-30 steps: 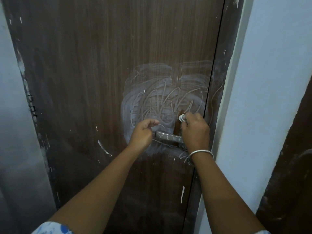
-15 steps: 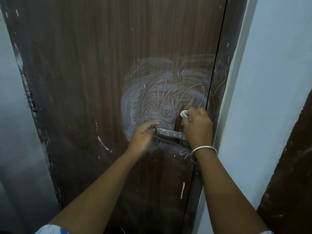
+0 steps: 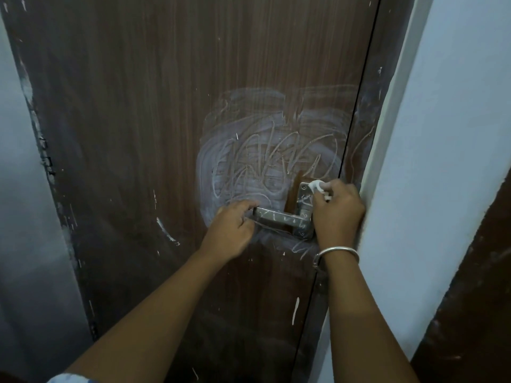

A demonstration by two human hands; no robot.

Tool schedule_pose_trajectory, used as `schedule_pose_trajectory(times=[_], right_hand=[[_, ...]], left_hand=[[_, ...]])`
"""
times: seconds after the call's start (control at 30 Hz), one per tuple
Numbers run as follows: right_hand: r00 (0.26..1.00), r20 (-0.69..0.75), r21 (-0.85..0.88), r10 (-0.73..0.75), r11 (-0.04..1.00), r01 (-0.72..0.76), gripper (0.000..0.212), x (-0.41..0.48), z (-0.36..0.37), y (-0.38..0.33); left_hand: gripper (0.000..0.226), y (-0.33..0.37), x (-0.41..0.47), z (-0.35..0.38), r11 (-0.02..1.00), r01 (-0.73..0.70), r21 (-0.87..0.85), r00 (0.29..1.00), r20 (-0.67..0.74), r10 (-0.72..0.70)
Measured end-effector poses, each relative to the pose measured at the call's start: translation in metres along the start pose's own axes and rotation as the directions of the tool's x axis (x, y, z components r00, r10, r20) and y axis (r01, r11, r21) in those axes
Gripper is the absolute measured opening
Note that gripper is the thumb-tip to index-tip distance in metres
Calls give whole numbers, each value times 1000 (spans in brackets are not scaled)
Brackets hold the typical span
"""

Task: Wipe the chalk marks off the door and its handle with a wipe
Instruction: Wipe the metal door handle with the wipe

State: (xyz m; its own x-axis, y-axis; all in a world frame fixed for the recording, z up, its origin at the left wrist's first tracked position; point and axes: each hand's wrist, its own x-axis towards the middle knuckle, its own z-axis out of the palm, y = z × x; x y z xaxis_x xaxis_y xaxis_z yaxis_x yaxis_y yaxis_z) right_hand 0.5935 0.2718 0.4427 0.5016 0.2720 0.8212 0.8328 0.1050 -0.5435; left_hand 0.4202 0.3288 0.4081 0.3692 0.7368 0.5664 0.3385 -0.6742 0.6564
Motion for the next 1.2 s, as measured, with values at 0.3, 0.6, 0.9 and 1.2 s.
schedule_pose_trajectory(times=[0.3,0.6,0.9,1.2], right_hand=[[975,147,-136,-167,973,187,10,1,2,-5],[966,229,-149,-121,976,158,10,-3,3,-3],[988,155,-179,-4,983,32,7,-2,-5,0],[915,385,-270,-125,932,241,10,3,5,-11]], left_hand=[[36,1,-4,8,998,48,-37,999,-7,-49],[42,-5,-3,10,994,91,-52,996,-7,-91],[52,-4,-7,6,992,113,-48,993,52,-110],[54,-2,-9,5,989,128,-78,990,62,-124]])
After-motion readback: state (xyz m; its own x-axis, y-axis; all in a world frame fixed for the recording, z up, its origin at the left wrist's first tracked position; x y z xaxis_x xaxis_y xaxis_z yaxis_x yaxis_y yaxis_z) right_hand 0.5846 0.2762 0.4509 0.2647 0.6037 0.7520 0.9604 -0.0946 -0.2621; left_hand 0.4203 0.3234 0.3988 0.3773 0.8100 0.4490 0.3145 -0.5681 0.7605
